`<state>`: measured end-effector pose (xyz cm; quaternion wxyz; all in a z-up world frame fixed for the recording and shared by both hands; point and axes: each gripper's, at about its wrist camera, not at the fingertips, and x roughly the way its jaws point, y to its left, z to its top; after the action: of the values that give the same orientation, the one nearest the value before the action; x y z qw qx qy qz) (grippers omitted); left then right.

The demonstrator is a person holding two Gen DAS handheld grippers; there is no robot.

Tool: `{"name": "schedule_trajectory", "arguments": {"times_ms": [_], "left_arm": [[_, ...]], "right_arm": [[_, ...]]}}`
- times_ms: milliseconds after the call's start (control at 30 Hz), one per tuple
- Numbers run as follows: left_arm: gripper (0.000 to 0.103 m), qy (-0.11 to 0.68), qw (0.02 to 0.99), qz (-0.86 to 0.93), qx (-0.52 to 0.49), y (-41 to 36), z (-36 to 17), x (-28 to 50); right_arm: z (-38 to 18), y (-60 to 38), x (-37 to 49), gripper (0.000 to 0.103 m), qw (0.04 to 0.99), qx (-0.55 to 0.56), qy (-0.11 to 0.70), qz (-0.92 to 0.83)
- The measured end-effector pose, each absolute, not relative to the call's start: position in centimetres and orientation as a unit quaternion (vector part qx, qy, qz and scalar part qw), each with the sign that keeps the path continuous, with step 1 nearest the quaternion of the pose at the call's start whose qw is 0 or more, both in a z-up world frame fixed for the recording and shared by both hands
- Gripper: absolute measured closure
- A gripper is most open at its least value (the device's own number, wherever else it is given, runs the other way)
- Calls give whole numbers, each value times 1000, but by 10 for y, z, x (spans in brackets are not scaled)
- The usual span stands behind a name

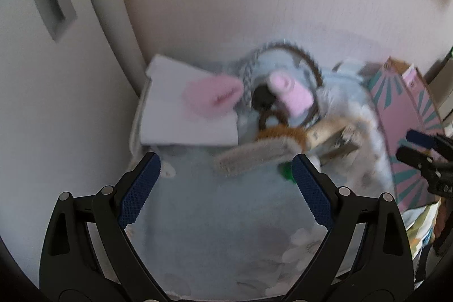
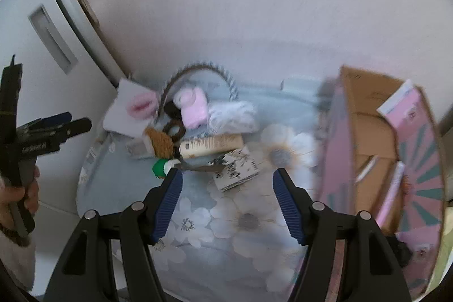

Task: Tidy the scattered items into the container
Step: 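Move both tools back over the table toward the remaining items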

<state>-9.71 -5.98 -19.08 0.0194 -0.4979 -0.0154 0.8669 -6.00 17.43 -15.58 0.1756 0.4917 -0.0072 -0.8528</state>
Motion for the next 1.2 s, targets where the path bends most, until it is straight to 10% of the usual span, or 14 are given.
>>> {"name": "schedule_trajectory", "arguments": {"times_ms": [700, 867, 1200], "left_arm": [[9, 75, 182, 859, -473, 8, -267, -146], [37, 41, 200, 850, -485, 6, -276, -149], [48, 26, 194, 856, -479, 1, -272, -143]], "right_arm": [[-253, 130, -96, 39, 173, 514, 200, -816], [-257, 129, -96, 34, 174, 500, 222, -818], [-249, 165, -92, 37, 207, 492, 108, -839]]}}
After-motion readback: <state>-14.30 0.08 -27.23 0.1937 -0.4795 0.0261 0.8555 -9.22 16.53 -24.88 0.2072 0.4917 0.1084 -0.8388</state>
